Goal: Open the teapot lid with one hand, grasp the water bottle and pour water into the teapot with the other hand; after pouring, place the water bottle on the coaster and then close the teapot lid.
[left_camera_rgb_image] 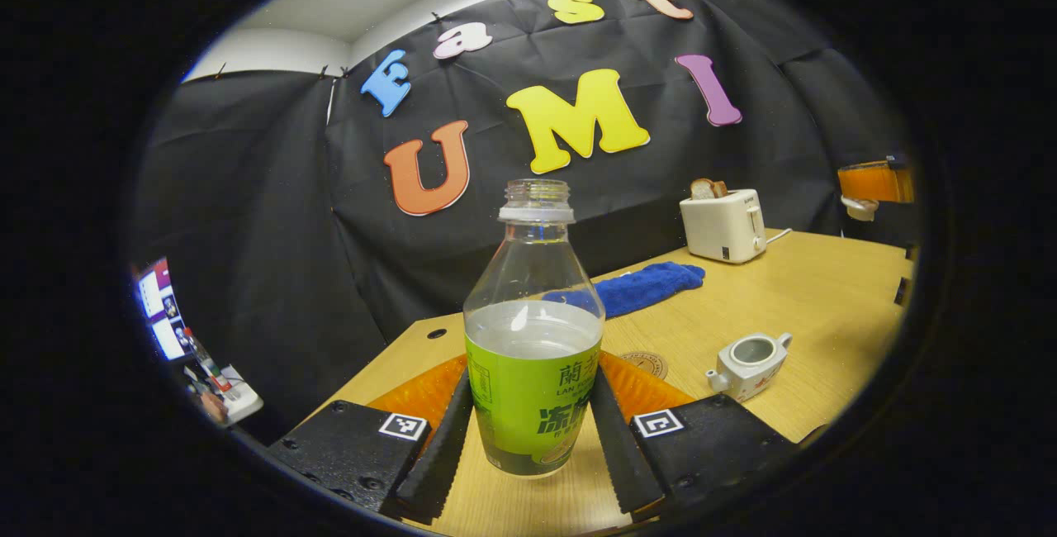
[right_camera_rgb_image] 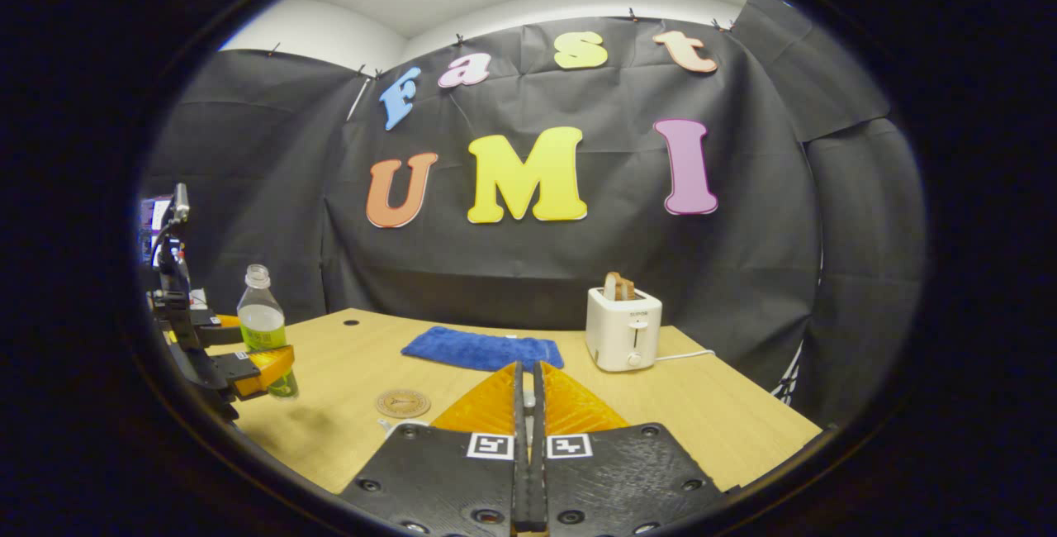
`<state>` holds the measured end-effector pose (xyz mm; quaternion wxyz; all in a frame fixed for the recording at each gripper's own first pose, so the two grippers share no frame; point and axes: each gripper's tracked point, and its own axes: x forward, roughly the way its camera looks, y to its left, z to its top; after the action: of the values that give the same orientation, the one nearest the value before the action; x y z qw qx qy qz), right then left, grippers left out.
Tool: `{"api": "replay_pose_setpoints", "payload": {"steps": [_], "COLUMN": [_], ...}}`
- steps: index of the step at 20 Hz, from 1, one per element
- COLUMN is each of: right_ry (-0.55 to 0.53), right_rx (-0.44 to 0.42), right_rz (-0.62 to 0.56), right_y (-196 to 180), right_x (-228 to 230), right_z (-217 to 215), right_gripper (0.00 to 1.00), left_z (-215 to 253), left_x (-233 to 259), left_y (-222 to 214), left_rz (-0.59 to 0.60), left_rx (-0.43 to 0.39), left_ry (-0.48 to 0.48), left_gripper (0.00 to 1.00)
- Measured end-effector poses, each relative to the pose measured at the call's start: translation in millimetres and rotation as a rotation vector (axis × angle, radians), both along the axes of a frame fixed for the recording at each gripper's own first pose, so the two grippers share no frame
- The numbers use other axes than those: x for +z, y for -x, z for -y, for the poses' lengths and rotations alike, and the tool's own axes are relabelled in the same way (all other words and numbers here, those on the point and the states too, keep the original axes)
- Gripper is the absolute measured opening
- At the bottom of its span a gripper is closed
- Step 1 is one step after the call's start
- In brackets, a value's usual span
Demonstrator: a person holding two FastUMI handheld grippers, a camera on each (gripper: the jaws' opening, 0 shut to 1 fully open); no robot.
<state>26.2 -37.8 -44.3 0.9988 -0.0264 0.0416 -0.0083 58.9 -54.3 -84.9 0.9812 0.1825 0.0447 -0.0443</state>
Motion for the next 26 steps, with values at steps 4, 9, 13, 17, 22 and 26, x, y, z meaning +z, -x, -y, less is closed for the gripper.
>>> {"api": "replay_pose_setpoints", "payload": {"steps": [4, 9, 13, 17, 22, 26], "right_ry": [0.017, 0.022, 0.028, 0.015, 0.017, 0.017], "right_rx": [-0.013, -0.006, -0.013, -0.015, -0.032, -0.048], "right_rz": [0.005, 0.015, 0.026, 0.021, 0.01, 0.005], "right_y": [2, 5, 7, 8, 8, 6], "right_x": [3, 7, 12, 13, 11, 10], "right_z": [5, 6, 12, 18, 29, 37], "right_gripper": [0.0, 0.0, 0.0, 0.0, 0.0, 0.0], "left_z": [3, 9, 8, 11, 23, 30], "left_x": [2, -2, -8, -22, -36, -45], "left_y": [-3, -14, -23, -25, -26, -26], "left_rz": [-0.014, -0.034, -0.055, -0.085, -0.101, -0.12], "left_rx": [-0.002, -0.012, -0.013, -0.027, -0.075, -0.118], "left_ry": [-0.114, -0.322, -0.5, -0.668, -0.91, -1.11], "left_gripper": [0.76, 0.75, 0.75, 0.75, 0.75, 0.75]}}
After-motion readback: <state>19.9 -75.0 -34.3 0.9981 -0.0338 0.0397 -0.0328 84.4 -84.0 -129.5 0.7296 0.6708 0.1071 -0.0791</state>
